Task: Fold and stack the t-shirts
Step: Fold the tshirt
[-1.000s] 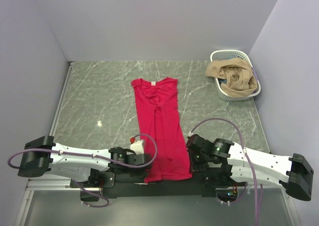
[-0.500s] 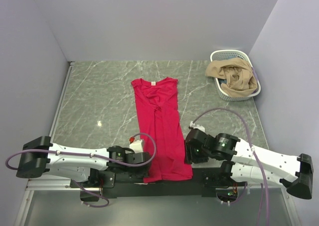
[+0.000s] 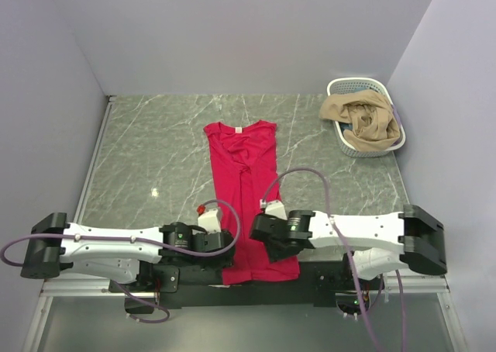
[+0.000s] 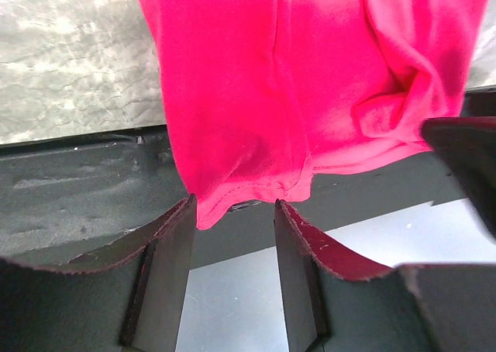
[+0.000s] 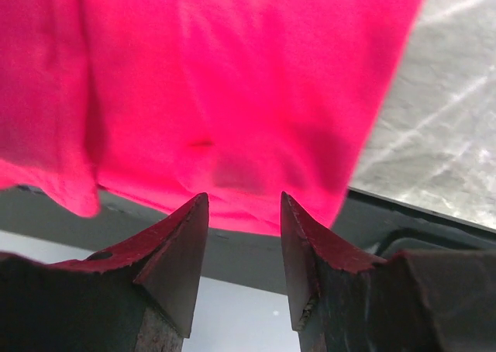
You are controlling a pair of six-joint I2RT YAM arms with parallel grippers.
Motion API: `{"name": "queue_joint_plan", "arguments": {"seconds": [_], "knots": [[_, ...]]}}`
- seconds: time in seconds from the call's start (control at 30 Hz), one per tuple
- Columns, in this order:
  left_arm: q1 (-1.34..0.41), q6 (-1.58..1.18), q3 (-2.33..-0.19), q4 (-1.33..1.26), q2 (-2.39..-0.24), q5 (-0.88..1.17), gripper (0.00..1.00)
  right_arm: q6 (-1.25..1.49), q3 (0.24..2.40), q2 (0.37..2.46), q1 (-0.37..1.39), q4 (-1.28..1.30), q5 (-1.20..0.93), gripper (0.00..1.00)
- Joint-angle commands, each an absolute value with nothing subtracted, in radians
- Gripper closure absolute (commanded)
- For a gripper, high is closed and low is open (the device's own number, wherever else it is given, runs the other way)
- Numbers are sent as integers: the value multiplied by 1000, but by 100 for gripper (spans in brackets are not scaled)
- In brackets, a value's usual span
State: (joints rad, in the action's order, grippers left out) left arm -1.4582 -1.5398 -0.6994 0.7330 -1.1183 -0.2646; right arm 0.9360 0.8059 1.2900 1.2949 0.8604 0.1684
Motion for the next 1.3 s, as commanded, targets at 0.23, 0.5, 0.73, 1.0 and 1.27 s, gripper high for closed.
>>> {"name": "queue_joint_plan", "arguments": {"seconds": [0.23, 0.5, 0.73, 1.0, 1.27], "knots": [[-1457, -1606, -698, 804, -997, -341, 49, 1015, 1003, 1462, 1374, 894, 316, 49], [-1457, -1649, -699, 867, -945, -376, 50, 1098, 985, 1529, 1391, 931, 359, 51], [-1457, -1660, -695, 874, -911, -394, 49, 1134, 973, 1560, 1393, 960, 390, 53], [-1457, -1638, -707, 853, -960, -379, 49, 1154, 920, 1562, 1410, 956, 365, 70], [-1457, -1646, -693, 847, -933, -382, 49, 1106, 925, 1470, 1420, 959, 315, 100]]}}
